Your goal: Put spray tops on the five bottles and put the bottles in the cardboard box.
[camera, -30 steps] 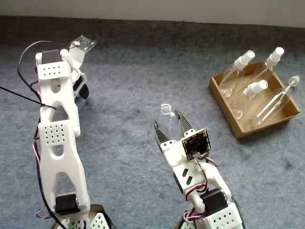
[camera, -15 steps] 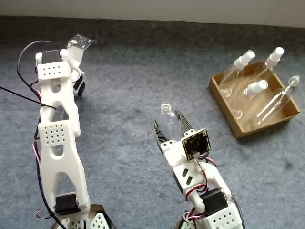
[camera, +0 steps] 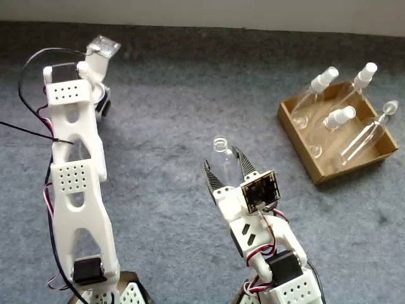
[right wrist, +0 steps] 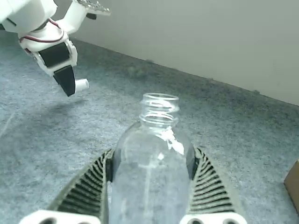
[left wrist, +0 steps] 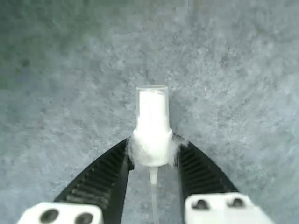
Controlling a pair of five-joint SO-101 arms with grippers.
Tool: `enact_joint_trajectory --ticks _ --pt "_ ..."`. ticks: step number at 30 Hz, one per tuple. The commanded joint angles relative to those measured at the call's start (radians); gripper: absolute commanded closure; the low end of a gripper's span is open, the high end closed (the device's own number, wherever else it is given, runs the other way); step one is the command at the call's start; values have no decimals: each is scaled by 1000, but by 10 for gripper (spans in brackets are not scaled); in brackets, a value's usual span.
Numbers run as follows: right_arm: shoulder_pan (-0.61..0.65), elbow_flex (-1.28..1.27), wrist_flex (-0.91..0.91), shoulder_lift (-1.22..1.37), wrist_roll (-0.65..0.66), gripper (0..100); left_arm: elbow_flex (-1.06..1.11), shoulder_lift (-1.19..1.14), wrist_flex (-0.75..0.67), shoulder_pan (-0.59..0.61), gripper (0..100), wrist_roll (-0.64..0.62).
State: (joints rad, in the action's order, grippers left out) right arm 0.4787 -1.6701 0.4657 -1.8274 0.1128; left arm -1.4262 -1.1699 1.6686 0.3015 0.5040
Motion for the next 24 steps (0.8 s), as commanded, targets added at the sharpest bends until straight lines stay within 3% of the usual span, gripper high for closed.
enact_joint_trajectory --ticks 1,8,15,24 --pt "5 -122 -2 -12 0 957 -234 62 -2 -18 970 -11" --pt "5 -122 -1 -12 -6 957 -237 94 -2 -124 970 -25" --pt "5 -122 -2 -12 -6 958 -239 127 -3 -165 967 -365" --pt "5 -122 -81 -12 -6 961 -239 315 -2 -239 969 -396"
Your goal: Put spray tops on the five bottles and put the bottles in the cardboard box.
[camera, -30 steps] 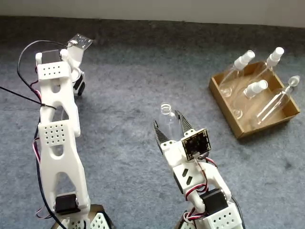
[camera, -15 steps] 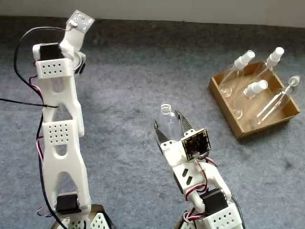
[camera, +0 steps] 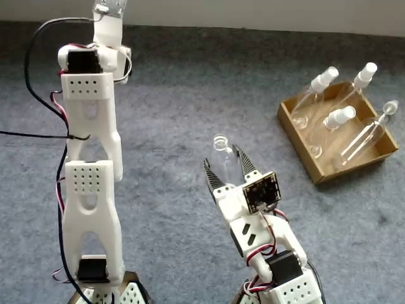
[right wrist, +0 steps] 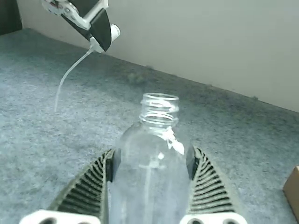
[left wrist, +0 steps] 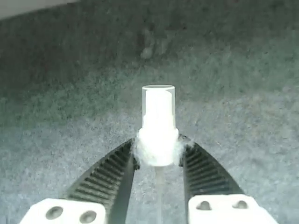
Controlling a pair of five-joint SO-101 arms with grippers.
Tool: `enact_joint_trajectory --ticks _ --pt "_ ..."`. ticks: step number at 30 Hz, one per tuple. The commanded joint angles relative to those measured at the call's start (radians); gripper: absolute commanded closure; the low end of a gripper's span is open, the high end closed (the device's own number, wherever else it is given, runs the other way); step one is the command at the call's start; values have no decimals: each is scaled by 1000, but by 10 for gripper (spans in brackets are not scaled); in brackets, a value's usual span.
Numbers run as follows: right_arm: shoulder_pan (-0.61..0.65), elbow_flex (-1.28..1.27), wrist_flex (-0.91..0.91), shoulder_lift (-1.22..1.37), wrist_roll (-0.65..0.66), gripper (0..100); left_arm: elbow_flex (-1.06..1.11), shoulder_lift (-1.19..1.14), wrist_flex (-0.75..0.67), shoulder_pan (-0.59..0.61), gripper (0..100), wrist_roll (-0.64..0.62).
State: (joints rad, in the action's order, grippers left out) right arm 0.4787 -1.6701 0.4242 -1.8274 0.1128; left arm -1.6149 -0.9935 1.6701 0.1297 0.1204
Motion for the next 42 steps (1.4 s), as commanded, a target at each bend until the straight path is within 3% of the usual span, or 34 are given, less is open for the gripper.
enact_joint_trajectory --ticks 1,10,21,28,42 --pt "5 -122 -41 -12 -6 961 -50 159 -3 -77 969 -12" --pt "5 -122 -108 -12 -6 961 -48 394 78 -239 969 -15" --pt "7 -125 -163 -12 -6 961 -48 638 78 -392 969 -23" --pt "8 -125 -208 -12 -6 961 -47 809 81 -380 969 -333" --pt "12 -127 -377 -10 -6 961 -44 958 92 -404 969 -338"
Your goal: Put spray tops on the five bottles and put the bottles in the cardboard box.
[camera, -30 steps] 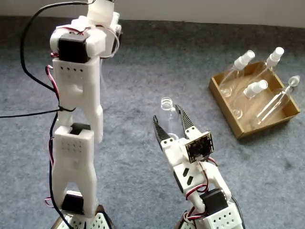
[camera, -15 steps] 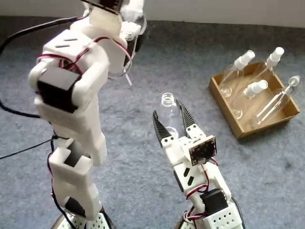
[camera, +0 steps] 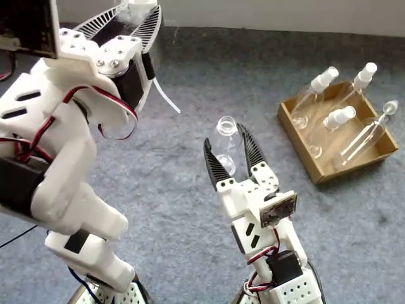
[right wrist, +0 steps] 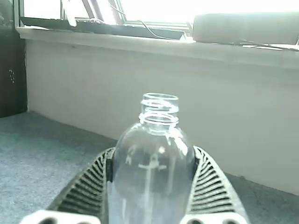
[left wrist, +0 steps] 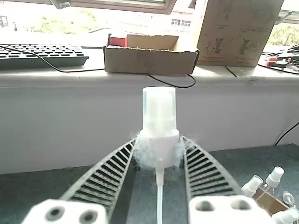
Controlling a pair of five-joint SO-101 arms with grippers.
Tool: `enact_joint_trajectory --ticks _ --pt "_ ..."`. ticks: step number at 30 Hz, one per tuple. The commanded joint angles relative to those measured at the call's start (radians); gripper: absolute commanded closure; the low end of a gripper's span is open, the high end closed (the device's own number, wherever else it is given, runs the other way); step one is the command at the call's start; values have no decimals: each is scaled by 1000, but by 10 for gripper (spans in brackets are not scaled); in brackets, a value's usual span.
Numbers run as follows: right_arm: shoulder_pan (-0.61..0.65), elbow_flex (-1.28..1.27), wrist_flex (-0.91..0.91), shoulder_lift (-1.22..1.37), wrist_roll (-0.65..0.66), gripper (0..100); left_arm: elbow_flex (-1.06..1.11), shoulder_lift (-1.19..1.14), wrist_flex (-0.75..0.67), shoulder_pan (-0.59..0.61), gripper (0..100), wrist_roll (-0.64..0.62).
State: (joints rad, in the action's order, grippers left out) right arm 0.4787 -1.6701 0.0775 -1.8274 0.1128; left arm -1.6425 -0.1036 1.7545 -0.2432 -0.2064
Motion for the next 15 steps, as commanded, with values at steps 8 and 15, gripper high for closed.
enact_joint_trajectory --ticks 8,15 --pt "12 -127 -28 -10 -8 961 -13 239 8 -110 969 198" --pt "10 -127 -18 -10 -8 961 84 351 8 -110 969 272"
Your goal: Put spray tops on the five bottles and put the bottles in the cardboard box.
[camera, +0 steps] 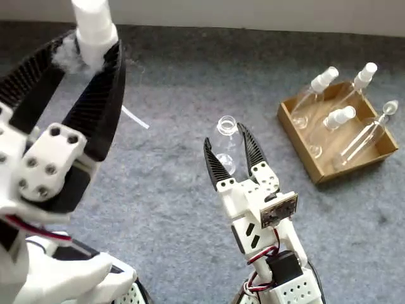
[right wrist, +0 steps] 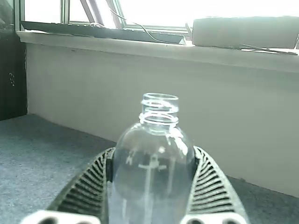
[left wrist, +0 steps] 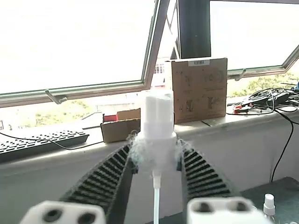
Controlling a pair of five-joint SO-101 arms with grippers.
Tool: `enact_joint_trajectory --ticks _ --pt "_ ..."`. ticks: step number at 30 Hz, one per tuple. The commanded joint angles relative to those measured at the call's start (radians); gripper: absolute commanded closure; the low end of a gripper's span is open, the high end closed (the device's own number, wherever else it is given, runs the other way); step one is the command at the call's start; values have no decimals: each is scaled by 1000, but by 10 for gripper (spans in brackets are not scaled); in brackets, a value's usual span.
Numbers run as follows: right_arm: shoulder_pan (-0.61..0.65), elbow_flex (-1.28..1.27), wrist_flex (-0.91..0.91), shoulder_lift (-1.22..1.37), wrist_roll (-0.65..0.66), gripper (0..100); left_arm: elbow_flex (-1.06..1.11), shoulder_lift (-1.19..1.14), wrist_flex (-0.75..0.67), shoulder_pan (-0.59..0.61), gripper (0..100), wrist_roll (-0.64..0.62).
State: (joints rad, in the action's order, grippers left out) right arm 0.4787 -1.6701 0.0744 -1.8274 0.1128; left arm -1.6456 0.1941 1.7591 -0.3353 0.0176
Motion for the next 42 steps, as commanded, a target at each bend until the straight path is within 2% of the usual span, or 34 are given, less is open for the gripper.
enact_joint_trajectory --ticks 1,5,11,13,25,28,32,35,42 --pt "10 -127 2 -10 -8 961 139 79 3 -18 969 48" --pt "10 -127 74 -10 -8 961 375 205 -2 -25 969 46" --pt "12 -127 71 -10 -8 961 694 354 -11 -27 969 46" --pt "12 -127 71 -10 -8 961 786 380 -54 -27 969 46" --pt "7 -127 79 -10 -3 961 1346 403 -578 -27 970 46" --pt "7 -127 81 -10 -3 961 1443 404 -671 -27 970 38" --pt "7 -127 81 -10 -3 961 1521 421 -736 -27 970 -75" --pt "7 -127 81 -10 -3 961 1587 484 -787 -45 970 -94" --pt "7 -127 82 -10 -6 961 1830 656 -1094 -76 970 -95"
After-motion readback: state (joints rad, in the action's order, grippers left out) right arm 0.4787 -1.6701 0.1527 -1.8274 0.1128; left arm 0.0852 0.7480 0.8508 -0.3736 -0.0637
